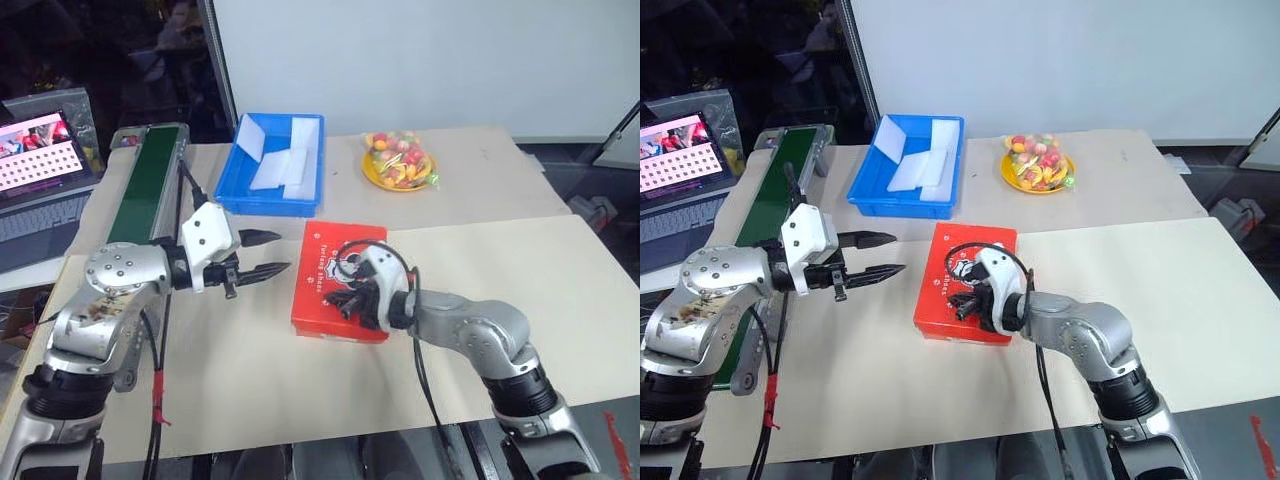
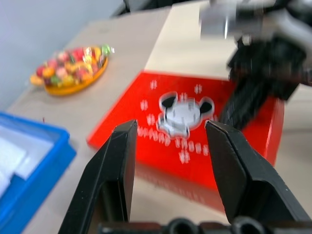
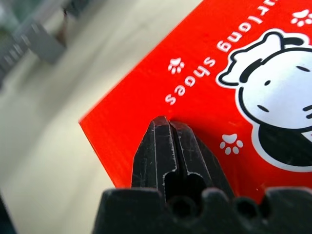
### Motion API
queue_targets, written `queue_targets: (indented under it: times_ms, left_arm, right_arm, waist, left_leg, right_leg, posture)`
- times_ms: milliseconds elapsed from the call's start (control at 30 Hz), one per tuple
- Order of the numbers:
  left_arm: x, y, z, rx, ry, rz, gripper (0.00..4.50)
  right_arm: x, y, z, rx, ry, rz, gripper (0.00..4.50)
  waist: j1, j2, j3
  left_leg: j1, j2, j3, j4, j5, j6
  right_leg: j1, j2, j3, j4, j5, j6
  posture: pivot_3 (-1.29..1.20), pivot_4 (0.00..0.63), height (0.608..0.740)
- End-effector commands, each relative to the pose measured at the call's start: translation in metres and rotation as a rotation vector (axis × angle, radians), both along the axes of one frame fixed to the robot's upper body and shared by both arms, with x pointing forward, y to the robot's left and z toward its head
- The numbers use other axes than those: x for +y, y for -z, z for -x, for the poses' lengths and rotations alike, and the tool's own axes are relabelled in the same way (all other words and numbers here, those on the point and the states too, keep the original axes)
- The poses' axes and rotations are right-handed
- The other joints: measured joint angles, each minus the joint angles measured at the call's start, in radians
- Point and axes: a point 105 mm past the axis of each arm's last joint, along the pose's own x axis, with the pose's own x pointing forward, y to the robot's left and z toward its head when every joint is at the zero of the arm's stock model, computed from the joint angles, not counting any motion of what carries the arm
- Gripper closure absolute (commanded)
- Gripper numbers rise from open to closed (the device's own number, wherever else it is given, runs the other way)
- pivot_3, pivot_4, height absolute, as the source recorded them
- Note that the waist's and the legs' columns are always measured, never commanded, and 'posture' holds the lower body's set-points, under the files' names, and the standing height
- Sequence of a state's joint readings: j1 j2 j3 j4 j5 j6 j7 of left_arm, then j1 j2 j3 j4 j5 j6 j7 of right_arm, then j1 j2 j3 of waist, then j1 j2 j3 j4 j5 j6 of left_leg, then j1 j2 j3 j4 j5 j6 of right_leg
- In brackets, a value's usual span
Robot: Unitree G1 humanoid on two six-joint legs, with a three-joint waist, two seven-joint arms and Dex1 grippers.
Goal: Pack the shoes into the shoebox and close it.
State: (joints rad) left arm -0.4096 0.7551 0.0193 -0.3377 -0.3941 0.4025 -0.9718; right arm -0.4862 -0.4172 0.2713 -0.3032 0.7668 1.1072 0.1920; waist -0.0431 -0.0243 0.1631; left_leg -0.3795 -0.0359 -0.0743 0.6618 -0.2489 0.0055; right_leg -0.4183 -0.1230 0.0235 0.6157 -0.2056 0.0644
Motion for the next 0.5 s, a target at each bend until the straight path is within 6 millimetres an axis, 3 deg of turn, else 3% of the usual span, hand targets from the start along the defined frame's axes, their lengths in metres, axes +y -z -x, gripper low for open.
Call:
queue_targets:
  times_ms: [33, 167, 367, 467, 500]
  left_arm:
    - [-0.005, -0.009, 0.003, -0.039, 0.013, 0.01, 2.14]
    - [-0.003, -0.007, 0.001, -0.026, -0.019, 0.034, 2.14]
    - [0.013, -0.005, -0.024, 0.023, -0.25, 0.213, 2.14]
    - [0.021, -0.006, -0.034, 0.022, -0.377, 0.304, 2.14]
    - [0.028, -0.004, -0.038, 0.023, -0.459, 0.361, 2.14]
  right_arm:
    - [-0.007, 0.036, 0.005, 0.126, 0.04, 0.102, 4.49]
    - [-0.007, 0.005, -0.008, 0.061, 0.085, -0.015, 4.49]
    - [-0.02, -0.055, -0.022, -0.046, 0.174, -0.259, 4.49]
    - [-0.035, -0.08, -0.023, -0.099, 0.214, -0.363, 4.49]
    - [-0.054, -0.089, -0.024, -0.133, 0.271, -0.418, 4.49]
  waist:
    - [0.0, -0.001, -0.001]
    - [-0.001, -0.001, -0.001]
    - [0.005, -0.001, 0.0]
    - [0.005, -0.001, 0.0]
    - [0.006, -0.001, 0.0]
  left_leg:
    - [0.002, 0.0, 0.0, 0.0, 0.0, 0.0]
    - [0.012, 0.001, 0.0, 0.0, 0.0, 0.001]
    - [0.01, 0.001, -0.002, 0.0, 0.0, 0.0]
    - [0.007, 0.001, -0.002, 0.0, 0.0, 0.0]
    - [0.006, 0.001, -0.002, 0.0, 0.0, 0.0]
  right_leg:
    - [0.002, 0.0, 0.0, 0.0, 0.0, 0.0]
    - [0.012, 0.001, 0.0, -0.002, 0.0, 0.001]
    - [0.011, 0.001, -0.001, -0.001, 0.001, -0.001]
    - [0.008, 0.001, -0.001, -0.001, 0.001, -0.001]
    - [0.006, 0.001, 0.0, -0.001, 0.001, -0.001]
  posture:
    - [0.0, 0.15, 0.74]
    - [0.0, 0.15, 0.74]
    - [0.0, 0.15, 0.74]
    - [0.0, 0.15, 0.74]
    - [0.0, 0.15, 0.74]
